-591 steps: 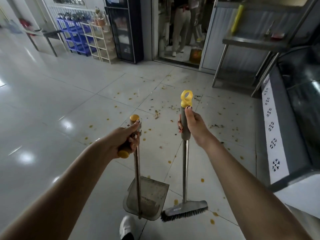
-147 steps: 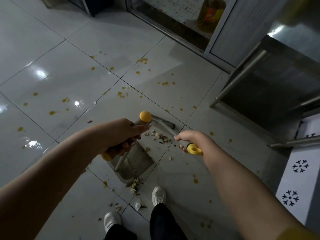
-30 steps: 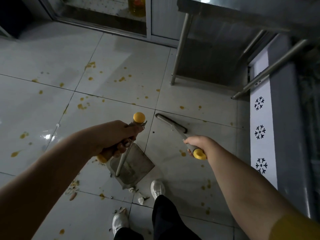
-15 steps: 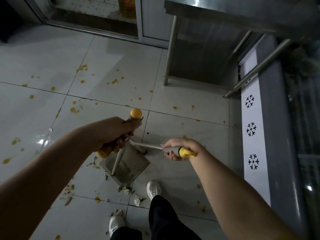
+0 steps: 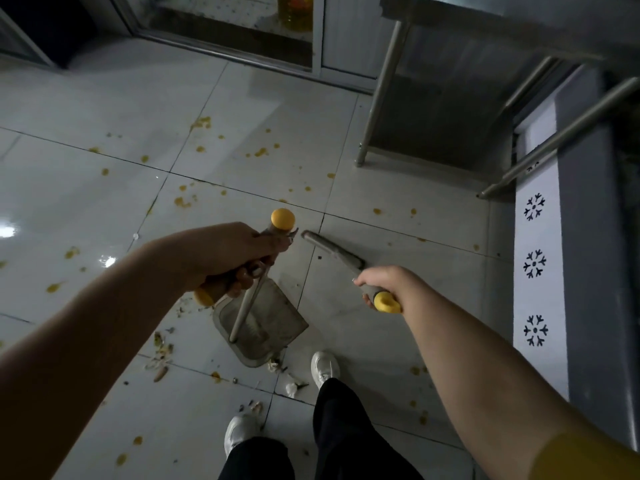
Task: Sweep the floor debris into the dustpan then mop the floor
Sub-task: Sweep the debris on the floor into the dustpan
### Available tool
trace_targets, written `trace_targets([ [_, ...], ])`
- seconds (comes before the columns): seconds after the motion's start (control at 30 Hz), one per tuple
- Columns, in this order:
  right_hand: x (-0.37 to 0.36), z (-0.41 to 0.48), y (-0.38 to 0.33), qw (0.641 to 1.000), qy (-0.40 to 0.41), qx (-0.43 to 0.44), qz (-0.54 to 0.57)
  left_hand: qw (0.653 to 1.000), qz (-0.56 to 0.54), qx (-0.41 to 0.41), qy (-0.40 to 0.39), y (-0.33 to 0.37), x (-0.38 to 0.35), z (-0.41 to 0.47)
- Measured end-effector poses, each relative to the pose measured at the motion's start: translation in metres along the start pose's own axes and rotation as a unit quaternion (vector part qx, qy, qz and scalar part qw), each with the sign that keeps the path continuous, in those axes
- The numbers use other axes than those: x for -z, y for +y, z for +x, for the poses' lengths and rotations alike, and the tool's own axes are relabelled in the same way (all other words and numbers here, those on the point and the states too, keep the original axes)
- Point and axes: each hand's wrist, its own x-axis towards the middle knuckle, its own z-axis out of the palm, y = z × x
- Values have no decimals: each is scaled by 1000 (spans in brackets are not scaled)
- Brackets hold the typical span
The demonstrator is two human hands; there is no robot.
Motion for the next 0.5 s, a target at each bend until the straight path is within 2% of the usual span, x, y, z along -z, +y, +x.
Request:
trace_targets([
  [0.13, -54, 5, 28, 999, -13, -13, -32, 1000, -9, -18, 3, -29, 10, -15],
  [0.27, -111, -11, 49, 999, -28, -39, -12, 999, -4, -39, -9, -69, 24, -41],
  [0.5, -218, -44, 96, 980, -132, -73, 132, 996, 26, -72, -37, -141, 34, -90],
])
